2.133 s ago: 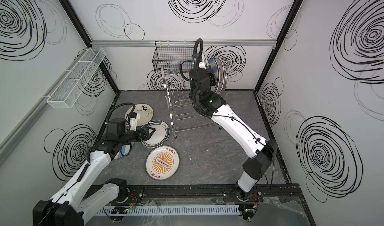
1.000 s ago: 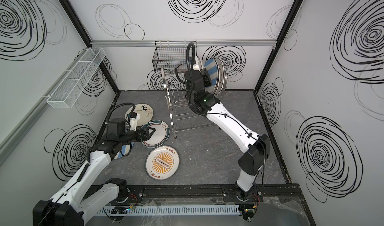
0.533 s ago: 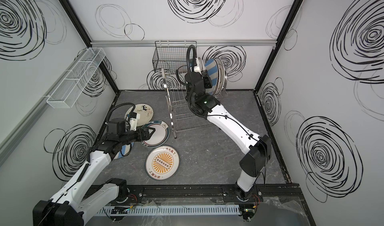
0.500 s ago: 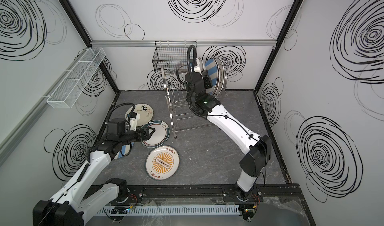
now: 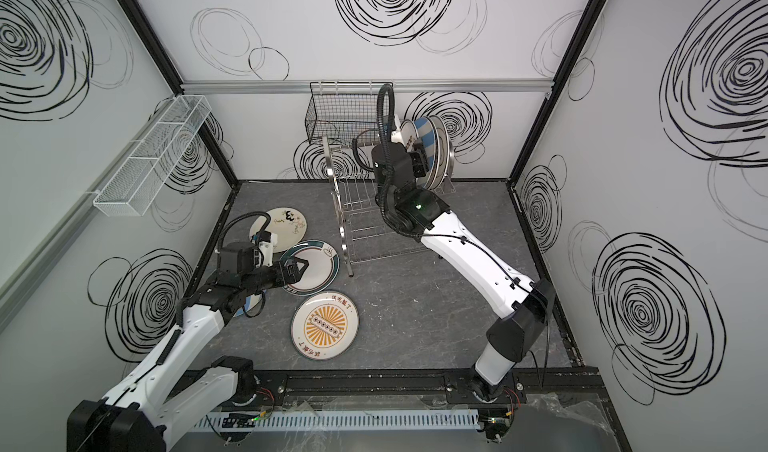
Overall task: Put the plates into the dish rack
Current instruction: 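Open the right gripper and draw it back from the rack, then move the right gripper down to the sunburst plate's rim on the table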
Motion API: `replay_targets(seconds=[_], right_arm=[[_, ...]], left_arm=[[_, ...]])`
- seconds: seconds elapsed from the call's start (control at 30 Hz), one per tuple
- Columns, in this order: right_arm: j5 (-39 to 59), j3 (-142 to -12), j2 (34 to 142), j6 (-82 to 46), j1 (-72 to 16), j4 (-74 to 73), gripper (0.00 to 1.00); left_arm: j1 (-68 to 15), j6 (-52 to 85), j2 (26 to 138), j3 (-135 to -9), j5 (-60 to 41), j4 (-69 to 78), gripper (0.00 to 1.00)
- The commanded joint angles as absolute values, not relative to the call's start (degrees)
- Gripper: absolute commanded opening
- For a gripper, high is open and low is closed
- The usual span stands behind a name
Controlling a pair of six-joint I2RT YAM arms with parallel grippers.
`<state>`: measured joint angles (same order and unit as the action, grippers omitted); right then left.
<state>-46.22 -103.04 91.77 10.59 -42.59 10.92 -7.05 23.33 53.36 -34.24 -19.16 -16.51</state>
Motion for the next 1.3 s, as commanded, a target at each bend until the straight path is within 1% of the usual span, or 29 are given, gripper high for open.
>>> replay_targets(seconds=[0.0,0.13,0.23,0.37,0.43,0.5,0.6,0.7,0.8,0.9,1.0,1.1,1.27], right_arm=[[-37.6,-103.3,84.2,2.4,-43.5,16.6,0.73],[-22.3,-93.8,74.7,-5.4,-43.7,17.8,0.8],[-10.9,-83.8,66.6,-12.9,-43.9,18.7,0.8],[0.6,-66.0,55.2,-23.1,-44.8,16.8,0.79],[4.3,-56.6,49.9,-27.2,-46.1,13.5,0.78],[5.6,-47.1,45.3,-31.7,-48.3,9.5,0.77],[6.8,-34.6,42.9,-38.8,-52.4,2.5,0.77],[5.8,-24.9,45.7,-45.1,-57.9,-6.2,0.77],[3.6,-21.5,51.8,-48.6,-61.2,-10.3,0.76],[5.1,-21.3,58.2,-50.5,-61.2,-12.1,0.76],[8.5,-22.7,63.8,-51.0,-60.6,-12.5,0.74],[12.9,-23.5,68.6,-50.6,-59.3,-14.2,0.72],[19.0,-24.7,74.5,-49.4,-58.0,-17.2,0.7]], left_arm=[[-9.6,27.3,51.8,-33.2,-14.7,-14.5,0.96],[-13.9,29.3,50.3,-31.7,-10.1,-14.8,0.96],[-15.9,31.2,48.5,-29.5,-7.8,-14.8,0.96],[-20.4,33.6,49.3,-28.6,-5.5,-14.5,0.96],[-23.2,34.9,48.8,-28.1,-3.0,-14.4,0.96],[-25.4,36.5,47.5,-26.8,-0.7,-14.2,0.96],[-27.2,38.7,45.4,-24.3,1.1,-14.5,0.96],[-27.6,40.1,44.4,-22.3,4.1,-16.0,0.96],[-27.6,41.8,45.1,-21.3,5.3,-16.0,0.96],[-27.5,42.5,45.7,-20.0,4.3,-15.4,0.96],[-26.8,43.7,44.8,-18.0,2.4,-13.8,0.96],[-25.2,44.4,44.7,-16.2,-2.0,-11.7,0.96],[-25.0,45.3,46.1,-14.0,-5.1,-9.4,0.96]])
